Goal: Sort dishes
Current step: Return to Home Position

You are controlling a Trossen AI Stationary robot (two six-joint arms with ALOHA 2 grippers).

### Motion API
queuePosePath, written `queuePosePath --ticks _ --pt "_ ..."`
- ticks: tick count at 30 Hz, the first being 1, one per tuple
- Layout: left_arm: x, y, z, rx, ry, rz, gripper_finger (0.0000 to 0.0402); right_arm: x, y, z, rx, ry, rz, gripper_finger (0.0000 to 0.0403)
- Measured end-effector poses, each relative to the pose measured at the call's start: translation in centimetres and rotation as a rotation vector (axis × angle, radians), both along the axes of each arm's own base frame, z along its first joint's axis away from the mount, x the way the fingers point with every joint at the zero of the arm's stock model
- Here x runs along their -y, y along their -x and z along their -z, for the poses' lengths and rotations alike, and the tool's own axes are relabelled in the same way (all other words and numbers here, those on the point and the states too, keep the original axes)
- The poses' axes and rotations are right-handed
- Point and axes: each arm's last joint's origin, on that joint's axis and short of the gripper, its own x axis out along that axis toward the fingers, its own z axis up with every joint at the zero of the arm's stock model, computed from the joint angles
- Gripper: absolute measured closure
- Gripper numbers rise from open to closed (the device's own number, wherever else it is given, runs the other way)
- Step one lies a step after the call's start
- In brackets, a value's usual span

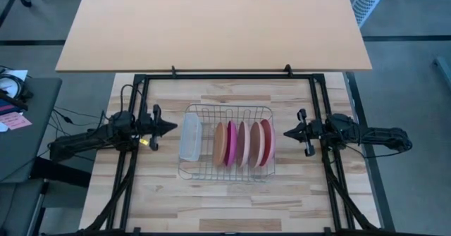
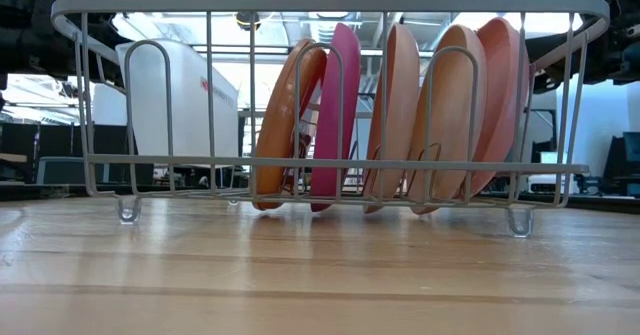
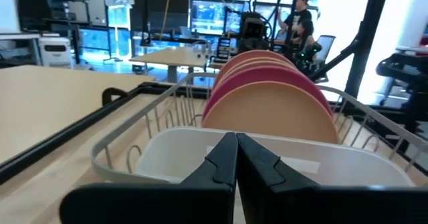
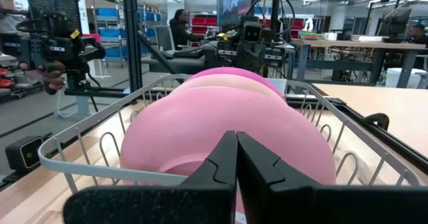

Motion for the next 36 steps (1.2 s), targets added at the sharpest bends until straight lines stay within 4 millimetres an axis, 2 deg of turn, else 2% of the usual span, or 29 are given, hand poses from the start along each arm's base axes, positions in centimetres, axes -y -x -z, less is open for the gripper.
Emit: queuePosePath --ticks 16,32,36 --pt "1.6 -0.3 0.0 0.003 0.069 0.144 0.0401 0.0 0.0 0.0 -0.001 0.000 0.000 0.0390" --pt "2.4 -0.3 0.1 -0.007 -0.027 0.168 0.0401 0.0 0.0 0.0 -0.002 0.000 0.000 0.0390" --pt "2.3 -0.3 0.2 -0.020 0.019 0.146 0.0401 0.0 0.0 0.0 -0.002 0.000 0.000 0.0390"
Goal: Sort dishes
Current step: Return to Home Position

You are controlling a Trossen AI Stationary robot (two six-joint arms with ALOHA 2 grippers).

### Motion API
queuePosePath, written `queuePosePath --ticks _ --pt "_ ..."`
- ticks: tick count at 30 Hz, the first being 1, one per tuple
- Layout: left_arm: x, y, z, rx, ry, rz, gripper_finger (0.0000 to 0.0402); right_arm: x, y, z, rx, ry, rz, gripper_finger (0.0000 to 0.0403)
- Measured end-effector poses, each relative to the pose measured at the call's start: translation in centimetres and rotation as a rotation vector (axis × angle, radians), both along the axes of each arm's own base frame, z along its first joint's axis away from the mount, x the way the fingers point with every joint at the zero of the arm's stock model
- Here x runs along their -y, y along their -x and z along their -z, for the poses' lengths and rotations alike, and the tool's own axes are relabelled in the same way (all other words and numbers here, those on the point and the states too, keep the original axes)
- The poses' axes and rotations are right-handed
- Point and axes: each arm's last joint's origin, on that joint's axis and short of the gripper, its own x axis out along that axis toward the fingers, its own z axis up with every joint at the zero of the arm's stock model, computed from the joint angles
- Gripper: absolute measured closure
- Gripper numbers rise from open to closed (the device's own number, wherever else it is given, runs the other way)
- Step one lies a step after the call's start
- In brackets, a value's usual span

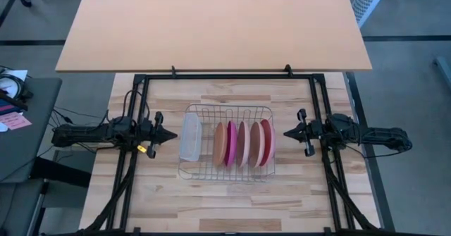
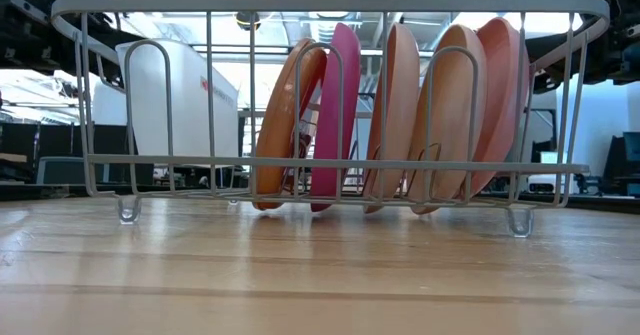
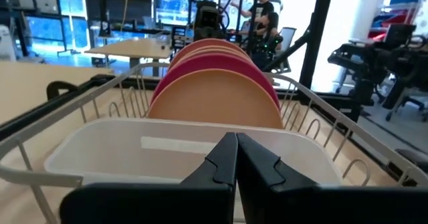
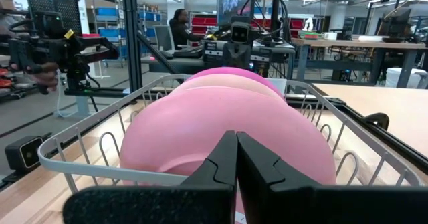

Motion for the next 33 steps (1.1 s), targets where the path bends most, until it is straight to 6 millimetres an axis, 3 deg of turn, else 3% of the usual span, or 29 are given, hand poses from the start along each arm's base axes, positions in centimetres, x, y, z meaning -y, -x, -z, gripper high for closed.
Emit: queuePosePath --ticks 33 --pt "-0.12 0.00 0.08 -0.008 0.028 -0.041 0.0401 0.00 0.00 0.00 0.000 0.000 0.000 0.0390"
